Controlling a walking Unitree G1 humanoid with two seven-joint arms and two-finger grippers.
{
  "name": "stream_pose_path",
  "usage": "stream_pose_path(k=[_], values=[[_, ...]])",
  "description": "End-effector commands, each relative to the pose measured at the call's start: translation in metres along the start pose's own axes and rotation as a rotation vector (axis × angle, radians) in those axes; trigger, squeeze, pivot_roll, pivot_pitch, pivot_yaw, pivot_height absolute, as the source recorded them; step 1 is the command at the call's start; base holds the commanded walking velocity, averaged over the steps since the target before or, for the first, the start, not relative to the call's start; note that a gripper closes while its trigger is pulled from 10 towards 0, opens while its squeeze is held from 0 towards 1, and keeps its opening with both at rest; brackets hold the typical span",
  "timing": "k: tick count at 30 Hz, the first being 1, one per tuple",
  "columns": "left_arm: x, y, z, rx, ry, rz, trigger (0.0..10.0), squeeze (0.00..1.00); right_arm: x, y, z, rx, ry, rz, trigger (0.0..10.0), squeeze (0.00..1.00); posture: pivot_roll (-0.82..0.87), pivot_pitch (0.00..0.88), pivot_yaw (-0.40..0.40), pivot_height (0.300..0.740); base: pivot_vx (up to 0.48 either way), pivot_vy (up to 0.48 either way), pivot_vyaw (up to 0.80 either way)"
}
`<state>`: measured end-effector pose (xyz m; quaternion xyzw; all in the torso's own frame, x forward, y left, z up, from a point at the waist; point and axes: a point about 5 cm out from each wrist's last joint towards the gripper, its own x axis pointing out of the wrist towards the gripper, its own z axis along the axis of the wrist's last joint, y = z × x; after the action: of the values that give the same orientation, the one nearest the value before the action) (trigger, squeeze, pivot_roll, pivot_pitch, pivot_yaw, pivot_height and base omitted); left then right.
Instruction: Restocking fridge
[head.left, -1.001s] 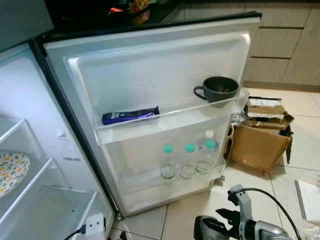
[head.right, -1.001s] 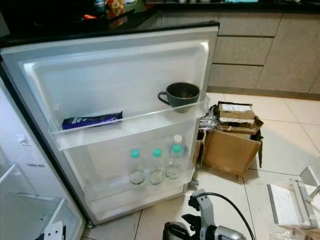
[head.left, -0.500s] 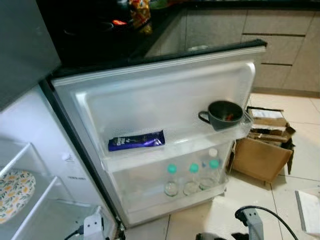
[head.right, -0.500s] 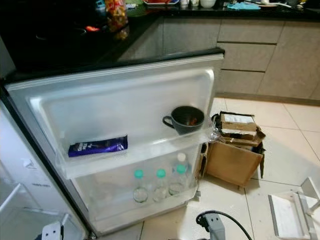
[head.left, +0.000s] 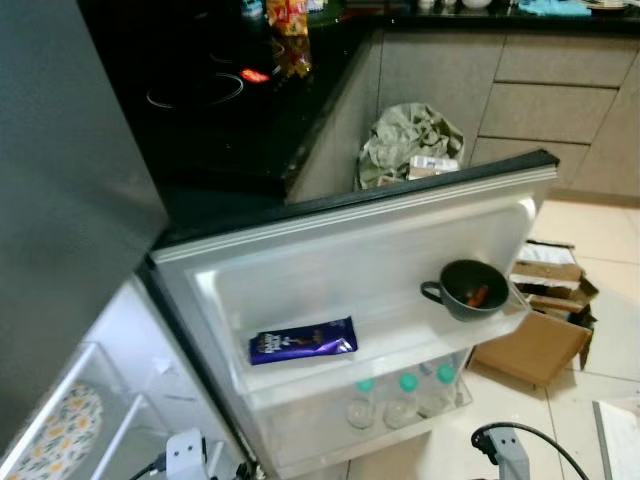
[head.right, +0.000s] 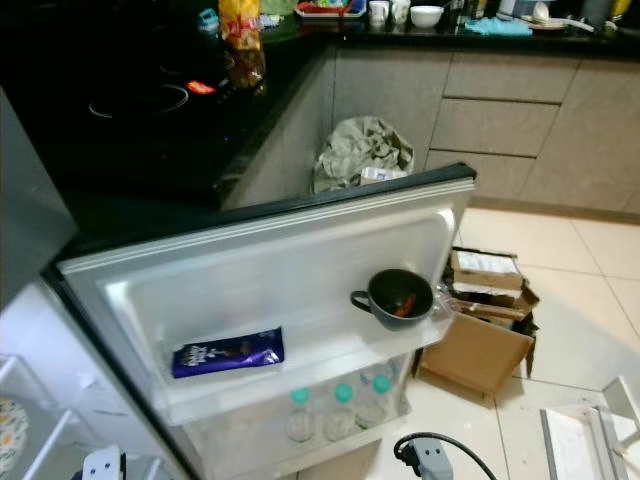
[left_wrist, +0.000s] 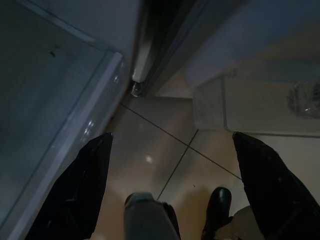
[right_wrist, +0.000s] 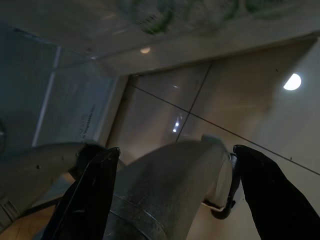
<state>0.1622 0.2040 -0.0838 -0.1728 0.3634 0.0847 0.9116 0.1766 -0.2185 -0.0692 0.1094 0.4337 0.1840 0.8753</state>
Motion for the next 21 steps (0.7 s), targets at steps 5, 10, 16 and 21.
stream_pose_path(k=[5, 10, 16, 21], values=[[-0.0025, 0.0071, -0.0033, -0.006, 0.024, 0.024, 10.0, 0.00, 0.0009, 0.0026, -0.0049, -0.008, 0.015, 0.004, 10.0, 0.00, -0.13, 0.000, 0.009, 0.740, 0.000, 0.000, 0.00], [-0.0023, 0.0062, -0.0045, -0.006, 0.034, 0.025, 10.0, 0.00, 0.0015, 0.0032, -0.0047, -0.013, 0.016, 0.005, 10.0, 0.00, -0.14, 0.000, 0.009, 0.740, 0.000, 0.000, 0.00], [-0.0025, 0.0020, -0.0096, -0.011, 0.071, -0.020, 10.0, 0.00, 0.0014, 0.0018, -0.0096, -0.020, 0.042, -0.046, 10.0, 0.00, -0.14, 0.000, 0.009, 0.740, 0.000, 0.000, 0.00], [-0.0028, 0.0004, -0.0120, -0.012, 0.086, -0.030, 10.0, 0.00, 0.0003, 0.0002, -0.0127, -0.014, 0.051, -0.072, 10.0, 0.00, -0.14, 0.000, 0.010, 0.740, 0.000, -0.313, 0.00]])
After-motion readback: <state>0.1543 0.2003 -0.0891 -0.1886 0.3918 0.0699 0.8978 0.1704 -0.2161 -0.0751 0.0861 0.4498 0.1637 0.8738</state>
